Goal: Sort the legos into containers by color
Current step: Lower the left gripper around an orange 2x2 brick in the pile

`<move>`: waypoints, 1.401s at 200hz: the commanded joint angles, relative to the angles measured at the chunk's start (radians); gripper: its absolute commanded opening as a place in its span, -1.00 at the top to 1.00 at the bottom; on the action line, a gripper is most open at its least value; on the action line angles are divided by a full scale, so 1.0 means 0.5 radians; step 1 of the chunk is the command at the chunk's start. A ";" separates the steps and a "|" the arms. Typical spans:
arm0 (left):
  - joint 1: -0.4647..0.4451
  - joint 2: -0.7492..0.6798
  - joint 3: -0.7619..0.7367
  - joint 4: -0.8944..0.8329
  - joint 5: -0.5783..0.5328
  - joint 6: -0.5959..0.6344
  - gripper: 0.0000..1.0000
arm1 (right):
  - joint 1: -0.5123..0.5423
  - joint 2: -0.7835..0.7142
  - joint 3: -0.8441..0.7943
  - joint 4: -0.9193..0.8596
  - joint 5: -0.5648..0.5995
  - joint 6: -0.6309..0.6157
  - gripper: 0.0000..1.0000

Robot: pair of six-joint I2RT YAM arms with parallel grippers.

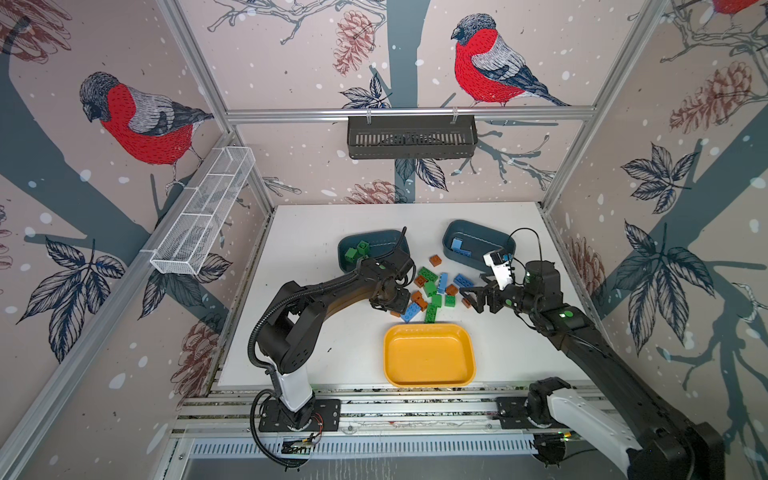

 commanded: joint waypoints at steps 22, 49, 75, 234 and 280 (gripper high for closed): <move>-0.010 0.059 -0.033 0.052 0.011 -0.003 -0.28 | 0.019 0.000 -0.018 0.023 -0.005 0.012 -0.99; -0.020 0.129 0.028 0.060 0.022 -0.009 -0.23 | 0.022 0.009 -0.022 0.024 -0.009 0.011 -0.99; -0.026 0.182 0.042 0.021 -0.044 -0.006 -0.18 | 0.025 0.006 -0.025 0.013 -0.009 0.004 -0.99; -0.024 0.137 0.109 -0.143 -0.072 -0.013 -0.13 | 0.032 0.042 -0.034 0.030 -0.026 0.002 -0.99; -0.031 0.161 0.118 -0.149 0.009 0.013 -0.18 | 0.041 0.065 -0.038 0.050 -0.036 0.005 -0.99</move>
